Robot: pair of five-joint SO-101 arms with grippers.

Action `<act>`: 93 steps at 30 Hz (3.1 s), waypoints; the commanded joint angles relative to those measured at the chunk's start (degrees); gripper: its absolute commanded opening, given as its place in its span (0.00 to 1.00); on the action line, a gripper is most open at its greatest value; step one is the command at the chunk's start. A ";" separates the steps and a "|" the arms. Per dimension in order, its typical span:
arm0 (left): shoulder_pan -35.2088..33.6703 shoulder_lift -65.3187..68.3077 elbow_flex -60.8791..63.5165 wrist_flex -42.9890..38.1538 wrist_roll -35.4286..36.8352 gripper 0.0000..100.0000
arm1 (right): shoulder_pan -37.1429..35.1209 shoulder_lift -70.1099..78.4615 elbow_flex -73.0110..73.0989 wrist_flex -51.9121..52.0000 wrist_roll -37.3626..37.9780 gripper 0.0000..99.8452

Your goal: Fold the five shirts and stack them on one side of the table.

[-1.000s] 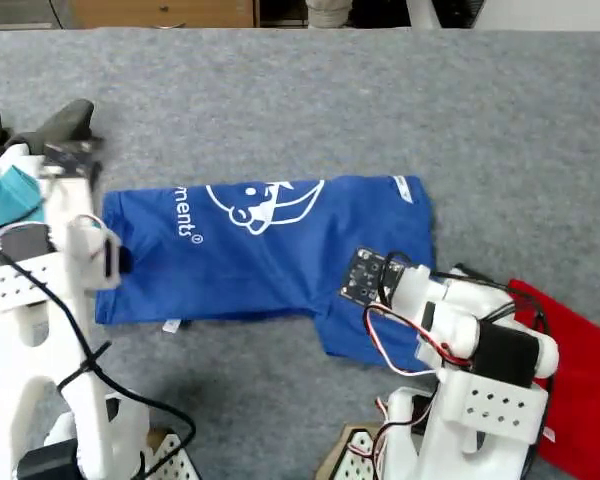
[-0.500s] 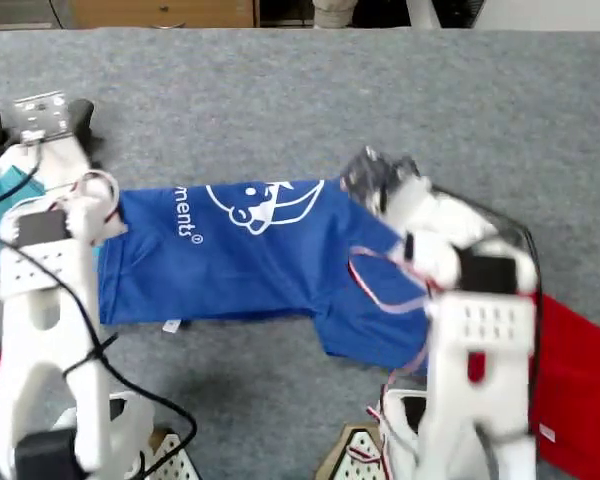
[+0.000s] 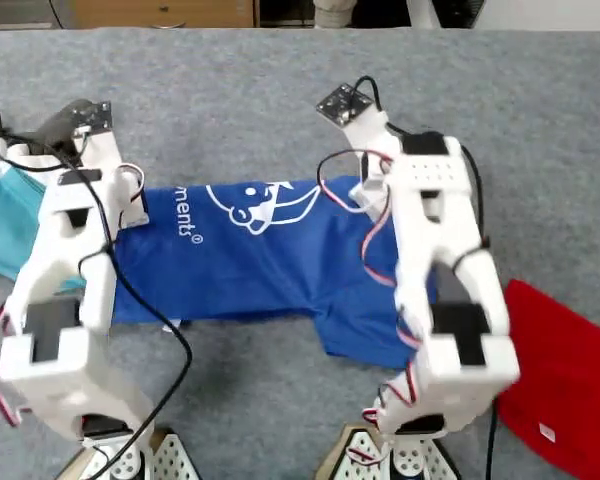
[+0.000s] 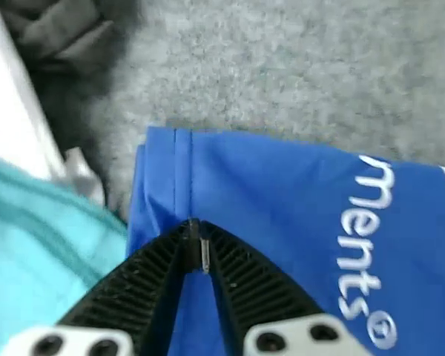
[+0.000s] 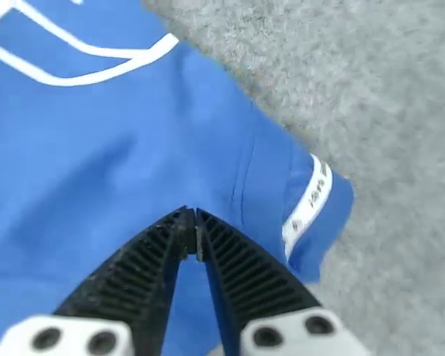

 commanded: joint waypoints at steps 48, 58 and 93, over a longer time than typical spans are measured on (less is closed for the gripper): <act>-9.58 31.60 -56.18 32.44 0.18 0.02 | 8.84 44.09 -67.47 27.78 -0.62 0.00; -9.32 31.60 -85.01 54.15 -0.79 0.02 | 8.40 35.03 -80.40 37.45 -1.23 0.00; -12.22 -9.19 10.73 0.09 -3.08 0.02 | -8.22 -47.52 52.09 14.33 34.37 0.12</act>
